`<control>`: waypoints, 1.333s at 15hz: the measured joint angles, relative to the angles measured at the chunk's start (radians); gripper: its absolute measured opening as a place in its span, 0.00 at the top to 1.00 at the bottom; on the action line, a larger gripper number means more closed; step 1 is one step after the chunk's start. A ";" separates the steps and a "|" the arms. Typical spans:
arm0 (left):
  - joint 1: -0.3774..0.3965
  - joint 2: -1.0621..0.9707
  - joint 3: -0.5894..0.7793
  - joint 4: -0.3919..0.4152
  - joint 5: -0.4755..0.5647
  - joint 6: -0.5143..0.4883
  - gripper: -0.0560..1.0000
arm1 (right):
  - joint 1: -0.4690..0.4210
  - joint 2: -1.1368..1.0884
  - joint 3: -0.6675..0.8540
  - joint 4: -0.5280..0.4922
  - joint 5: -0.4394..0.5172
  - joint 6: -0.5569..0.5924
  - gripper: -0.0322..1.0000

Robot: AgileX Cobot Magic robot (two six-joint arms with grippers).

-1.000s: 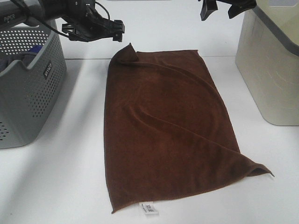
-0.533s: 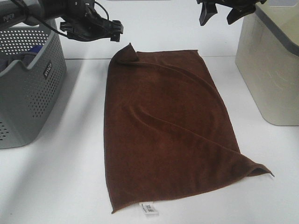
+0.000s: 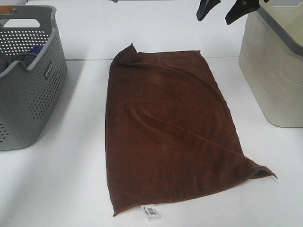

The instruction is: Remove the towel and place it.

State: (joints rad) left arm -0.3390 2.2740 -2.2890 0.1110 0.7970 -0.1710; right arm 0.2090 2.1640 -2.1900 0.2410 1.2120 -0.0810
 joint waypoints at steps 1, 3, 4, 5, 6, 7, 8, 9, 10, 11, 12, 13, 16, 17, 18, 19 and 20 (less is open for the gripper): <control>-0.002 -0.066 0.000 -0.017 0.118 0.039 0.12 | 0.000 -0.050 0.000 0.014 0.004 0.000 0.26; -0.002 -0.140 0.000 -0.019 0.259 0.052 0.12 | 0.000 -0.130 0.014 0.018 0.004 0.000 0.26; -0.002 -0.175 0.000 -0.011 0.330 0.053 0.12 | 0.000 -0.185 0.040 0.011 0.005 0.000 0.26; -0.002 -0.206 0.000 0.007 0.388 0.054 0.12 | 0.000 -0.246 0.077 0.000 0.005 0.000 0.26; -0.002 -0.233 0.000 0.030 0.409 0.056 0.12 | 0.000 -0.309 0.125 -0.008 0.005 0.000 0.26; -0.004 -0.261 0.004 0.051 0.410 0.057 0.12 | 0.000 -0.375 0.181 -0.012 0.005 0.000 0.26; -0.004 -0.302 0.019 0.066 0.413 0.057 0.12 | 0.000 -0.454 0.251 -0.013 0.005 0.000 0.26; -0.004 -0.352 0.047 0.072 0.414 0.057 0.12 | 0.000 -0.526 0.315 -0.014 0.005 0.000 0.26; -0.004 -0.407 0.095 0.070 0.414 0.057 0.12 | 0.000 -0.599 0.382 -0.014 0.006 0.000 0.26; -0.004 -0.469 0.157 0.065 0.414 0.057 0.12 | 0.000 -0.672 0.458 -0.015 0.006 0.000 0.26; -0.004 -0.539 0.236 0.058 0.414 0.057 0.12 | 0.000 -0.752 0.539 -0.015 0.007 0.000 0.26; -0.004 -0.620 0.330 0.051 0.413 0.057 0.12 | 0.000 -0.829 0.614 -0.015 0.007 0.000 0.26; -0.004 -0.860 0.688 0.030 0.414 0.057 0.12 | 0.000 -1.036 0.879 -0.042 0.006 0.000 0.26; -0.004 -0.946 0.805 0.024 0.415 0.057 0.12 | 0.000 -1.110 0.967 -0.061 0.006 0.000 0.26; -0.004 -1.067 0.996 0.012 0.416 0.047 0.12 | 0.000 -1.214 1.108 -0.091 0.006 0.000 0.26; -0.004 -1.144 1.105 0.005 0.417 0.033 0.12 | 0.000 -1.278 1.208 -0.106 0.006 0.000 0.26; -0.004 -1.229 1.206 0.000 0.418 0.023 0.12 | 0.000 -1.345 1.294 -0.113 0.006 0.000 0.26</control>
State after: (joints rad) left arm -0.3430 1.0450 -1.0830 0.1110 1.2150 -0.1480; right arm 0.2090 0.8190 -0.8960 0.1280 1.2180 -0.0810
